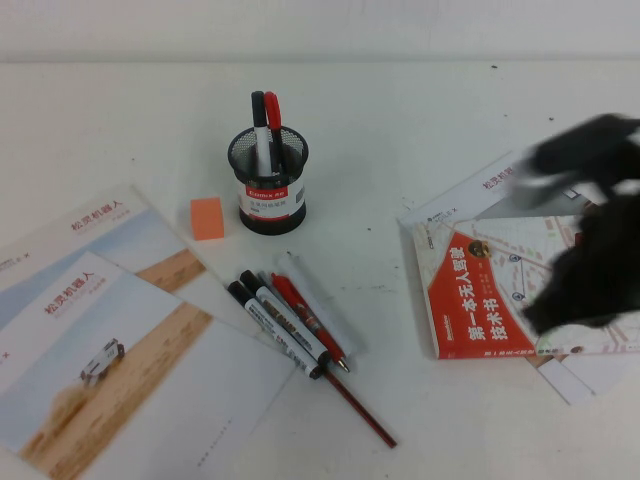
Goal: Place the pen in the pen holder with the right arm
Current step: Pick up the pen on the table
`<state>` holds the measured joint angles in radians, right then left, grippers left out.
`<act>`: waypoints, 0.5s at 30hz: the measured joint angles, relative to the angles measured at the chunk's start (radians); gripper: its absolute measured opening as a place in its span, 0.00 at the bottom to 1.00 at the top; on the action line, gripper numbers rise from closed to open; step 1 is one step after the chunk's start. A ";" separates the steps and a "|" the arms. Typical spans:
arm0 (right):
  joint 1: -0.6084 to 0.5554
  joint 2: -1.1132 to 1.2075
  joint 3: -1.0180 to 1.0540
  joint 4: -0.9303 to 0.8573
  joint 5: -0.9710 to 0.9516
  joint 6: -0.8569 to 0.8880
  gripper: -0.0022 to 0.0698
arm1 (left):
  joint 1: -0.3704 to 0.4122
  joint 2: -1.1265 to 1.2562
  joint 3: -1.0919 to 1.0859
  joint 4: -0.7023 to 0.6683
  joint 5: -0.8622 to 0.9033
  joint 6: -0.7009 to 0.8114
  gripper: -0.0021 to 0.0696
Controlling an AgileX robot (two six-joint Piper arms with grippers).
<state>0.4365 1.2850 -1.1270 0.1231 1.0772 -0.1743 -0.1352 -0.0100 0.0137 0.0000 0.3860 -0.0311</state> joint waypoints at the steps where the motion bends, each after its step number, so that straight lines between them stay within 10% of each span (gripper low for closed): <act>1: 0.030 0.083 -0.055 -0.021 0.054 0.004 0.00 | 0.000 0.000 0.000 0.000 0.000 0.000 0.03; 15: 0.174 0.716 -0.629 -0.081 0.142 0.003 0.10 | 0.000 0.000 0.000 0.000 0.000 0.000 0.03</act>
<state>0.6107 2.0008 -1.7563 0.0416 1.2195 -0.1711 -0.1352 -0.0100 0.0137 0.0000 0.3860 -0.0311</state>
